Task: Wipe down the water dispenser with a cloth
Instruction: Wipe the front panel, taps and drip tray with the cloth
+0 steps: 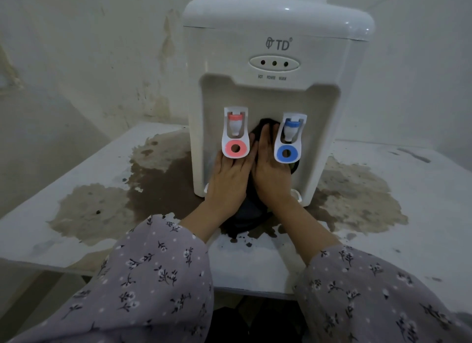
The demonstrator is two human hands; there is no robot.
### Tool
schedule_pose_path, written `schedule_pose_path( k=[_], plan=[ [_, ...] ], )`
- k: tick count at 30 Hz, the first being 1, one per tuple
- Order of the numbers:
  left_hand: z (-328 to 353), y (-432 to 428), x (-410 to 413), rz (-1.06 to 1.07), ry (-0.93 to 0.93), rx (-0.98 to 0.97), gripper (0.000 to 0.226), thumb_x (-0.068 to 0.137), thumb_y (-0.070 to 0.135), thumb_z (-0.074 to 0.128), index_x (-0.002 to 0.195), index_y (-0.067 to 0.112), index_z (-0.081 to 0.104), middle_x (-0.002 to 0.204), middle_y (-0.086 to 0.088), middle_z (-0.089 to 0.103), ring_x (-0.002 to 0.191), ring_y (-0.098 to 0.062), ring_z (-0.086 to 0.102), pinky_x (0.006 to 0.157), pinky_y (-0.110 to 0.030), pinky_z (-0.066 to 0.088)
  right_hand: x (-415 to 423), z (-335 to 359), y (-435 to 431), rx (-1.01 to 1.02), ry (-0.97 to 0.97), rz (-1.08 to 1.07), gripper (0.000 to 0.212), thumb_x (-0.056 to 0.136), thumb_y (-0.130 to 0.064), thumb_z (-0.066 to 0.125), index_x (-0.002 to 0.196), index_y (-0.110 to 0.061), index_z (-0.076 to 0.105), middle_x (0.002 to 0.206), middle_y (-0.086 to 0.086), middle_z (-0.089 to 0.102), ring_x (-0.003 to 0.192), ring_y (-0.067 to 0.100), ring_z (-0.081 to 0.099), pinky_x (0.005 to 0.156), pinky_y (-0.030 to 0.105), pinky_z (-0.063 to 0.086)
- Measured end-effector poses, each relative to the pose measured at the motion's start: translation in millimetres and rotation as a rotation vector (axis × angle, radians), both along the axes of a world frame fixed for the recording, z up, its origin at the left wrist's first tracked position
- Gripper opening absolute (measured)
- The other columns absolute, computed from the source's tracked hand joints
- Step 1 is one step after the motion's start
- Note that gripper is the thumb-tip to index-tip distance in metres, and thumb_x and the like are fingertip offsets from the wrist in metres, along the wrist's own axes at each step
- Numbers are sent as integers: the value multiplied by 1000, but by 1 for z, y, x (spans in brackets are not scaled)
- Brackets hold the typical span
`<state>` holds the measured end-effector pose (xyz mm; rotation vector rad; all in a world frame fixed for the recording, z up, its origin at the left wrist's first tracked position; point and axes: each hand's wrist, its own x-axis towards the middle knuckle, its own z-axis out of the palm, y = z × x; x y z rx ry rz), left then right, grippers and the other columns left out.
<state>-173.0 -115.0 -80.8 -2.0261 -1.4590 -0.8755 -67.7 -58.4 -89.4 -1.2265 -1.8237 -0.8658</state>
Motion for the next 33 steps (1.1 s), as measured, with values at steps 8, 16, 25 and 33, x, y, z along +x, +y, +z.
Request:
schedule_pose_path(
  k=[8,16,25,33],
  plan=[
    [-8,-14,6,62,166,-88,77,67,-1,62,140,10,40,146,-7,39,135,-27,35,110,-49,23,36,-8,-24,-140,-19,163,61,85,-14,55,140,2,34,137,23,47,124,35,48,102,41,39],
    [-2,-30,22,13,203,-332,62,91,13,39,148,21,16,155,6,20,145,-18,-5,113,-40,5,48,-15,-47,-258,-13,215,70,67,3,75,131,7,46,126,24,57,113,34,58,84,41,53],
    [-3,-37,43,-104,-37,-349,62,96,17,37,149,27,7,156,8,14,144,-25,-1,111,-41,12,70,7,-63,-280,547,411,31,80,10,54,107,-3,63,98,10,66,88,23,62,78,25,48],
    [3,-29,75,-391,-498,-477,54,98,37,39,146,27,18,147,0,31,135,-21,22,110,-43,21,87,57,-56,126,489,434,11,74,11,55,73,1,60,74,15,56,67,24,54,63,13,38]
  ],
)
